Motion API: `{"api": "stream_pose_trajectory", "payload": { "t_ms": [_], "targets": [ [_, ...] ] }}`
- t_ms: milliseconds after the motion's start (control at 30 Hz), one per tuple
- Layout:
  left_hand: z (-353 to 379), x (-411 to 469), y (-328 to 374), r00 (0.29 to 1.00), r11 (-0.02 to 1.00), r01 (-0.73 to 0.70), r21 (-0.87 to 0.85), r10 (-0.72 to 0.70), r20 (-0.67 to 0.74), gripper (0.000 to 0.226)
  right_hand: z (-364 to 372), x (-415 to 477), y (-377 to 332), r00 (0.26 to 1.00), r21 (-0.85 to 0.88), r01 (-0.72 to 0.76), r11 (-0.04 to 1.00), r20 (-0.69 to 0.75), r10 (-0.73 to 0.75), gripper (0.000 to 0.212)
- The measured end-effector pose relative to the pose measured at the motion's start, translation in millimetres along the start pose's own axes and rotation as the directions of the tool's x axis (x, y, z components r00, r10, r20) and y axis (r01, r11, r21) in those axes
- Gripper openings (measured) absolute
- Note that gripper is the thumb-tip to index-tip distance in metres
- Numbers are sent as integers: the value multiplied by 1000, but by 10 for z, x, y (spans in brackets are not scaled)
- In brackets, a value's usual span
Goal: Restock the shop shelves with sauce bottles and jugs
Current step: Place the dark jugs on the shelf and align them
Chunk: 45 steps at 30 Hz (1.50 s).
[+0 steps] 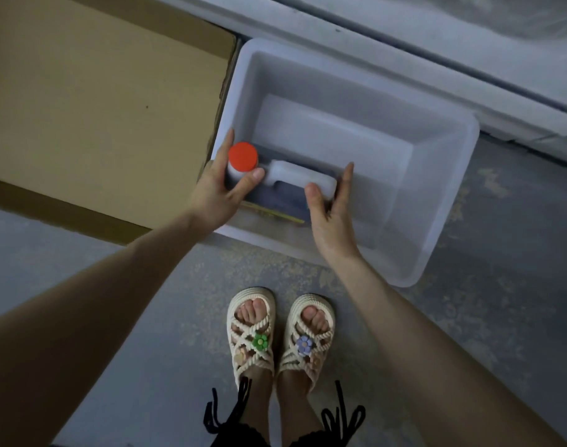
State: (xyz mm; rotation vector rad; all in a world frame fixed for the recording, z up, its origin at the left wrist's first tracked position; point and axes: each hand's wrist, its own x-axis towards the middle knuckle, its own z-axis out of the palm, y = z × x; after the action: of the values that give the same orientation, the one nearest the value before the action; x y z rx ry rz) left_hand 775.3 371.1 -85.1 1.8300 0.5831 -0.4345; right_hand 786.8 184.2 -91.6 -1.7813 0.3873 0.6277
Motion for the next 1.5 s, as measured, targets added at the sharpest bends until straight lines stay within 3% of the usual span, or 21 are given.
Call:
{"api": "stream_pose_trajectory", "payload": {
  "t_ms": [133,267,400,600,900,1133,1333,1500],
  "targets": [
    [-67,253,-36,1000,996,-20,88,19,18,65,-8,204,-19,999,40,37,999,-9,-36,86],
    [-46,405,18,996,999,-43,-22,44,76,61,21,346,-11,998,20,35,999,-58,-34,82],
    [-47,513,20,995,996,-18,-89,26,95,62,17,466,-35,995,25,56,998,-81,-54,55],
    [21,650,40,992,980,-49,-195,69,101,26,4,658,-74,985,71,90,993,-155,-78,25],
    [34,494,458,990,956,-105,-275,127,63,28,-189,490,-444,979,57,134,989,-163,-123,32],
    [-212,-242,1685,981,950,-167,-264,186,49,54,-789,-368,-1636,966,31,186,982,-189,-176,23],
    [-598,-1241,3262,957,942,-255,-220,279,83,33,-1455,-1512,-3082,943,3,237,971,-242,-229,18],
    [-983,-2147,4739,891,886,-428,-179,447,80,36,-2015,-2547,-4375,885,-24,330,944,-341,-318,14]
  ]
}}
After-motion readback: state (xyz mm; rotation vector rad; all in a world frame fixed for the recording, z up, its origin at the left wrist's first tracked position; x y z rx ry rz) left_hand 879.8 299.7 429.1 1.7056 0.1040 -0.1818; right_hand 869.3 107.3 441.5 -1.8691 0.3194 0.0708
